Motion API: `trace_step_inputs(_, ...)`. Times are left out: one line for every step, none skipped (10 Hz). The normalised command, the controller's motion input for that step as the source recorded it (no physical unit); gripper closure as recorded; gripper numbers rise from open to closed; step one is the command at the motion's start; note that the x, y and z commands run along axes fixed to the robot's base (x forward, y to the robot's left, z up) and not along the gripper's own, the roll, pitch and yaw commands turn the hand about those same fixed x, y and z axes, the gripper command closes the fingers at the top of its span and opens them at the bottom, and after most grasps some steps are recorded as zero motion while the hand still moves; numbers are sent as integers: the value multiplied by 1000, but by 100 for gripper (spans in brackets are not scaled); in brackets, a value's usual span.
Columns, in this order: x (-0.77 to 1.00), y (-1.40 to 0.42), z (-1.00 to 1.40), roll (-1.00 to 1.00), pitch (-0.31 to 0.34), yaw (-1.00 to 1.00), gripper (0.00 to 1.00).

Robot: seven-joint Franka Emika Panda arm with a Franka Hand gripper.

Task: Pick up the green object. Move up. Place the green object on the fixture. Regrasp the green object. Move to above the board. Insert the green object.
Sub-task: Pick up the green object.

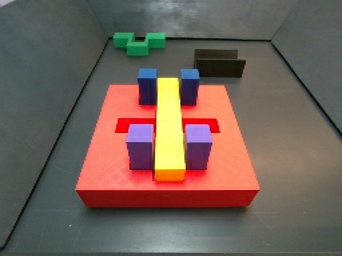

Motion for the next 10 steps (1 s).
trace_step_inputs(-180, 123, -297, 49, -13, 0, 0)
trace_step_inputs(-477, 234, -426, 77, -57, -111, 0)
trace_step_inputs(-534, 309, -411, 97, -29, -186, 0)
trace_step_inputs(-557, 306, -374, 116, -19, -214, 0)
trace_step_inputs(-489, 303, -354, 119, -6, -203, 0)
trace_step_inputs(-357, 231, -403, 139, -13, -151, 0)
trace_step_inputs(-291, 209, -469, 163, -27, -91, 0)
trace_step_inputs(-251, 206, -509, 183, -30, -34, 0)
trace_step_inputs(-186, 180, -549, 203, -36, 0, 0)
trace_step_inputs(-157, 186, -569, 216, -36, 0, 0)
